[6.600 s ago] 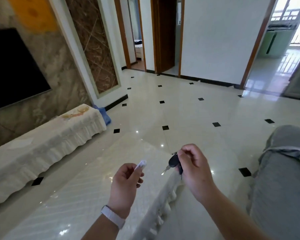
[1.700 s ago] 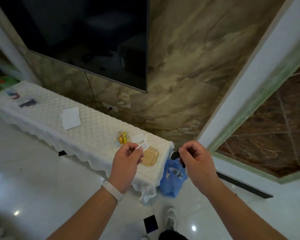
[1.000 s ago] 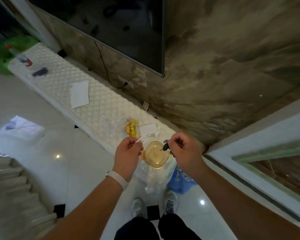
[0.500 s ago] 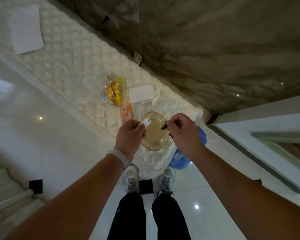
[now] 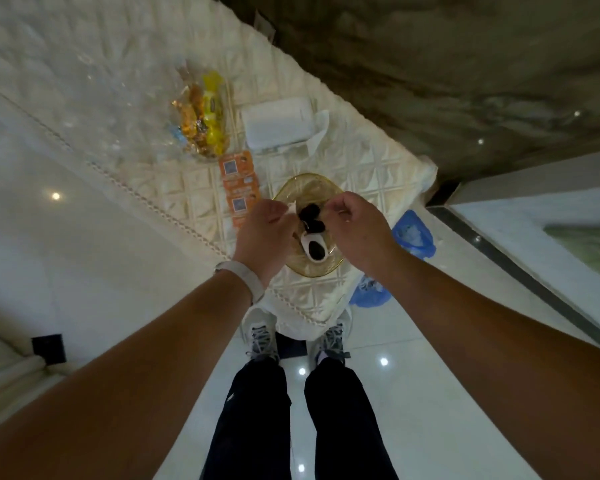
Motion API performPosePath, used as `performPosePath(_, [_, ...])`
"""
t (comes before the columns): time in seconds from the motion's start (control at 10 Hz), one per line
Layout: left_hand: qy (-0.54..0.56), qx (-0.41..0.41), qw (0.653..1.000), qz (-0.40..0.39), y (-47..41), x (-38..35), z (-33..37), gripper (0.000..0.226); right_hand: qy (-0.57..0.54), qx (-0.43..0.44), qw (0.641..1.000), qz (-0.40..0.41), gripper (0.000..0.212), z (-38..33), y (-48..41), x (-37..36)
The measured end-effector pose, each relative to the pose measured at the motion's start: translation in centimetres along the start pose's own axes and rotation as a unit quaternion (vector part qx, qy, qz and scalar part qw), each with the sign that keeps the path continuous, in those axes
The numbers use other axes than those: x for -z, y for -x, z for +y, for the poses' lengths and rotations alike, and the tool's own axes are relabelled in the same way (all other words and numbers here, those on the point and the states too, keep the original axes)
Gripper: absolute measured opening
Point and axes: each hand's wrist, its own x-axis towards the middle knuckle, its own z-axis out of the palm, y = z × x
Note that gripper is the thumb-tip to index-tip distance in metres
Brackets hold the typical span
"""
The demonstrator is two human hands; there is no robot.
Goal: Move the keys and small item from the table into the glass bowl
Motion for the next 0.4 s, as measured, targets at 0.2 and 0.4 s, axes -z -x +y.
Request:
performPosePath(0.2, [-0.181, -0.148, 0.972, -0.033, 3.3, 5.9, 2.6, 0.019, 0.135, 0.06, 0.988, -0.03, 0.026, -2.8, 3.8, 4.4])
performPosePath(0.4, [-0.329, -0.26, 0.905, -0.075, 8.5, 12.5, 8.1, 0.037, 0.26, 0.103, 0.959, -0.039, 0.04, -9.1, 9.3, 9.5])
